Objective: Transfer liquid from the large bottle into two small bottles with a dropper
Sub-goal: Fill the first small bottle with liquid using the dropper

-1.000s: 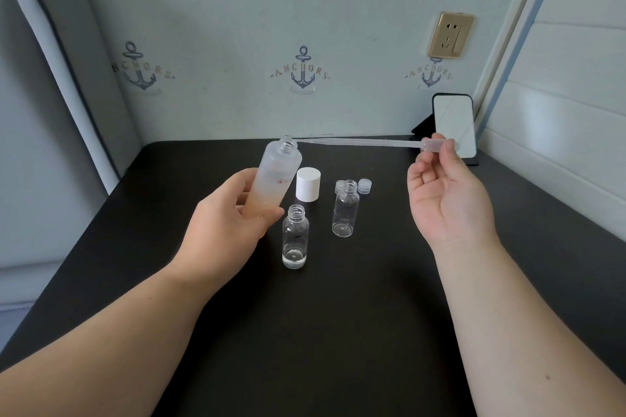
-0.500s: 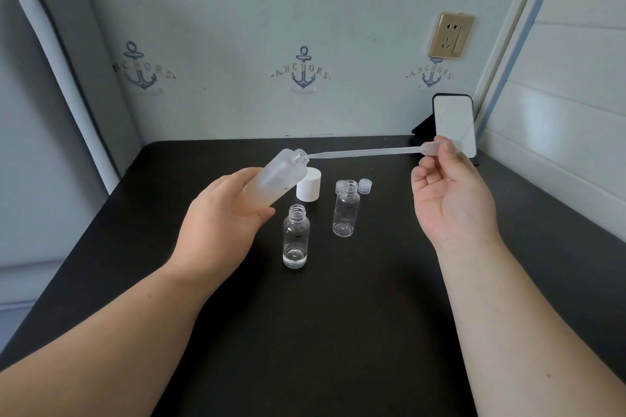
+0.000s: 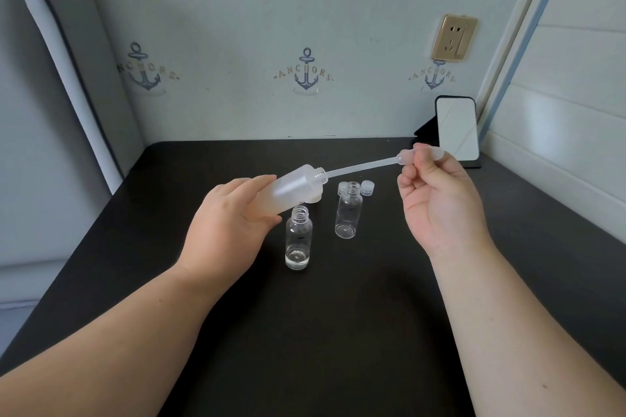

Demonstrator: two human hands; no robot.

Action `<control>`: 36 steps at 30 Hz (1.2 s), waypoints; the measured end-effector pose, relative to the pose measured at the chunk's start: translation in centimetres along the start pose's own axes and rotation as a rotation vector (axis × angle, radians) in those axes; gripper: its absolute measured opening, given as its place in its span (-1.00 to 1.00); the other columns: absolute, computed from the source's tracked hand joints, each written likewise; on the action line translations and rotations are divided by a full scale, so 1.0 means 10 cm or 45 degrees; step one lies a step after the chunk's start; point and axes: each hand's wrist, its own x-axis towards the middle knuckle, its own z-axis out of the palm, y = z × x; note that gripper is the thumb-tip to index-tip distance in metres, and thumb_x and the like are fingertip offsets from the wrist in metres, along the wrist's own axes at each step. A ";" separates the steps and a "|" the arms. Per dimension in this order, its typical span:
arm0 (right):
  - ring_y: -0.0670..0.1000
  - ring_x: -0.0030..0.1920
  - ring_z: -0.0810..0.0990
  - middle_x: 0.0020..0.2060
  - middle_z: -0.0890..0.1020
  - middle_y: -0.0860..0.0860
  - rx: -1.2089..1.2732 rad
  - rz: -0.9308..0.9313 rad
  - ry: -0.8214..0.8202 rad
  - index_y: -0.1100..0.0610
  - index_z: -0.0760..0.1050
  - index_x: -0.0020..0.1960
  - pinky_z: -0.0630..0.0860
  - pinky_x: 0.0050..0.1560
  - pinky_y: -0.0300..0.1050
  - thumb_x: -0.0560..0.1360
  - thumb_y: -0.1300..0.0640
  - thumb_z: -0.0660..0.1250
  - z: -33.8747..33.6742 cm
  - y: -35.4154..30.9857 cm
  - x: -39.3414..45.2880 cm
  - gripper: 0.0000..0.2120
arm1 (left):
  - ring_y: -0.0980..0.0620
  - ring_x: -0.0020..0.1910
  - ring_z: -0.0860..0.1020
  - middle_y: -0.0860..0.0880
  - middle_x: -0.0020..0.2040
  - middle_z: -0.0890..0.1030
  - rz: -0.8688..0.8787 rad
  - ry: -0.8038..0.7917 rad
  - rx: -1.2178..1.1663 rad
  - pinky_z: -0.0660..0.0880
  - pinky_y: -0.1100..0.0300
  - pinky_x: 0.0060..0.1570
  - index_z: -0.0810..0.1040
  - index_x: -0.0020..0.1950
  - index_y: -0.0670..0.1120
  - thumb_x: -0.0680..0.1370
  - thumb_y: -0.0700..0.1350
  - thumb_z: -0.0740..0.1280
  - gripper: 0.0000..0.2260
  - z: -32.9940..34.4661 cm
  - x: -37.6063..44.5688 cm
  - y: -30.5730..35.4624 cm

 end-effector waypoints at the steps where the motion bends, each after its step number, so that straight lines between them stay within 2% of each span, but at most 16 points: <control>1: -0.07 -0.24 0.65 -0.22 0.69 0.08 -0.022 -0.004 -0.021 0.07 0.70 -0.23 0.56 -0.15 -0.27 0.47 0.25 0.40 0.02 0.01 -0.01 -0.84 | 0.03 0.19 0.47 0.16 0.19 0.59 0.005 0.000 0.007 0.37 0.16 0.18 0.55 0.38 0.10 0.46 -0.10 0.54 -0.51 0.00 0.00 0.00; 8: -0.07 -0.20 0.64 -0.16 0.73 0.05 -0.289 -0.004 -0.189 0.08 0.73 -0.15 0.57 -0.05 -0.23 0.45 0.14 0.44 0.07 0.08 -0.06 -0.91 | 0.03 0.22 0.47 0.16 0.21 0.59 0.027 0.005 0.023 0.38 0.12 0.22 0.55 0.38 0.11 0.47 -0.10 0.52 -0.51 0.03 0.00 0.01; 12: -0.06 -0.21 0.64 -0.09 0.73 0.03 -0.377 0.010 -0.233 0.11 0.74 -0.14 0.57 -0.01 -0.22 0.38 0.04 0.52 0.09 0.10 -0.08 -0.86 | 0.01 0.21 0.48 0.14 0.20 0.59 0.035 0.009 0.021 0.40 0.10 0.22 0.55 0.38 0.09 0.46 -0.10 0.52 -0.51 0.02 -0.01 0.01; 15: -0.07 -0.20 0.64 -0.08 0.74 0.02 -0.374 0.019 -0.239 0.11 0.73 -0.12 0.57 -0.02 -0.23 0.42 0.08 0.50 0.09 0.09 -0.08 -0.89 | 0.03 0.21 0.47 0.15 0.21 0.59 0.024 0.004 0.012 0.37 0.13 0.22 0.55 0.38 0.10 0.46 -0.10 0.53 -0.51 0.03 -0.01 0.01; 21: -0.06 -0.21 0.63 -0.13 0.72 0.05 -0.221 0.044 -0.171 0.14 0.71 -0.08 0.57 -0.12 -0.22 0.50 0.16 0.40 0.05 0.05 -0.05 -0.88 | 0.03 0.20 0.48 0.16 0.20 0.59 0.002 0.010 0.012 0.35 0.17 0.19 0.55 0.38 0.09 0.45 -0.10 0.54 -0.50 0.02 -0.01 0.00; 25: -0.07 -0.20 0.64 -0.11 0.71 0.02 -0.102 0.051 -0.097 0.20 0.68 -0.06 0.58 -0.09 -0.22 0.55 0.18 0.38 -0.01 0.03 -0.01 -0.87 | 0.02 0.19 0.48 0.15 0.19 0.59 -0.013 0.014 0.019 0.35 0.15 0.18 0.55 0.37 0.10 0.46 -0.09 0.54 -0.50 0.02 0.00 0.00; 27: -0.08 -0.21 0.64 -0.13 0.72 -0.01 -0.055 0.052 -0.054 0.18 0.70 -0.08 0.58 -0.10 -0.23 0.53 0.17 0.39 -0.03 0.02 0.01 -0.87 | 0.02 0.18 0.47 0.15 0.19 0.59 -0.029 0.017 0.024 0.36 0.14 0.18 0.54 0.37 0.11 0.46 -0.08 0.54 -0.51 0.01 0.00 -0.01; 34: -0.09 -0.22 0.67 -0.15 0.74 -0.02 0.103 0.028 0.103 0.22 0.60 0.05 0.58 -0.12 -0.25 0.45 0.12 0.43 -0.10 -0.02 0.06 -0.77 | 0.04 0.18 0.48 0.15 0.19 0.58 -0.095 0.027 -0.003 0.37 0.14 0.17 0.54 0.38 0.11 0.47 -0.08 0.53 -0.51 0.00 0.02 0.00; 36: -0.09 -0.22 0.67 -0.15 0.73 0.00 0.139 0.025 0.150 0.22 0.63 0.03 0.58 -0.12 -0.25 0.51 0.14 0.41 -0.11 -0.03 0.07 -0.83 | 0.04 0.17 0.49 0.17 0.17 0.58 -0.120 0.028 -0.032 0.43 0.09 0.19 0.54 0.37 0.13 0.48 -0.08 0.52 -0.53 -0.02 0.01 0.01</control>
